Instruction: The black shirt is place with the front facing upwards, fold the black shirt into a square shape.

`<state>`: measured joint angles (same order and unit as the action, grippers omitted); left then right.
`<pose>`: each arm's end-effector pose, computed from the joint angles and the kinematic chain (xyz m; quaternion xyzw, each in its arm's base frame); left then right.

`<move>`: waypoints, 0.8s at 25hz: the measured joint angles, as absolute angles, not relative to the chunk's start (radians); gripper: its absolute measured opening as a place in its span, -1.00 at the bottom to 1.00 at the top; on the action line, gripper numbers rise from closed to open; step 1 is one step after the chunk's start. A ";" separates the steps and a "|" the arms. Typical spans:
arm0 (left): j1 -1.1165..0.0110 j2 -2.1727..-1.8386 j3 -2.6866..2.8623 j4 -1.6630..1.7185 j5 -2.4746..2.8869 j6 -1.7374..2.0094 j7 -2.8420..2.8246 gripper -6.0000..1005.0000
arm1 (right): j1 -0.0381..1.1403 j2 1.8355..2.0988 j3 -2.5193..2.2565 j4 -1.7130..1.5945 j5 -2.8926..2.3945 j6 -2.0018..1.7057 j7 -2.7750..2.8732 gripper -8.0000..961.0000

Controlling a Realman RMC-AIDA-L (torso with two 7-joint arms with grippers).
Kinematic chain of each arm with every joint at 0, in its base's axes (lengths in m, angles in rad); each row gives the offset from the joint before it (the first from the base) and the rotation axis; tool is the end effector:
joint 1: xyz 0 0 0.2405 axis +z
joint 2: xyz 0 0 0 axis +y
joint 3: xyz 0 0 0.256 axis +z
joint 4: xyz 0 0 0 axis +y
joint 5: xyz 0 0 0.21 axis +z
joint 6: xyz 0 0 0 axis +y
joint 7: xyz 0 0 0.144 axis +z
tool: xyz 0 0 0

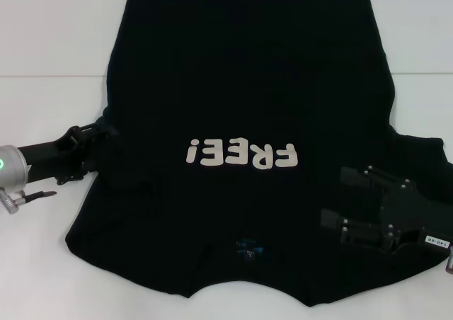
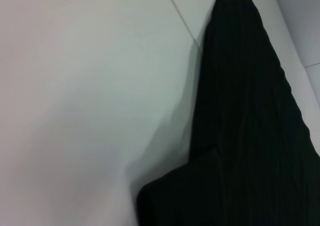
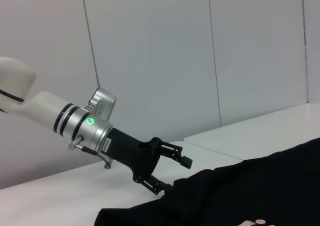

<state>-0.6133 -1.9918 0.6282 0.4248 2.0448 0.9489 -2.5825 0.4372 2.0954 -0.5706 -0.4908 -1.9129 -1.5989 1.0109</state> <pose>-0.3335 0.3898 0.0151 -0.5372 -0.7624 -0.2827 0.2242 0.2878 0.2930 -0.0138 -0.9170 0.1585 0.3110 0.1930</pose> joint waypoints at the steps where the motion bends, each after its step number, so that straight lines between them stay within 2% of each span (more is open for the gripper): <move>1: -0.615 -1.993 0.627 0.425 2.043 0.949 -2.582 0.74 | 0.437 2.095 -0.571 -0.491 -1.913 -1.599 1.011 0.67; 12: -0.658 -2.020 0.618 0.438 2.028 0.937 -2.564 0.74 | 0.437 2.095 -0.571 -0.491 -1.913 -1.600 1.011 0.67; 20: -0.721 -2.056 0.623 0.435 2.007 0.875 -2.504 0.74 | 0.438 2.095 -0.571 -0.491 -1.913 -1.603 1.011 0.67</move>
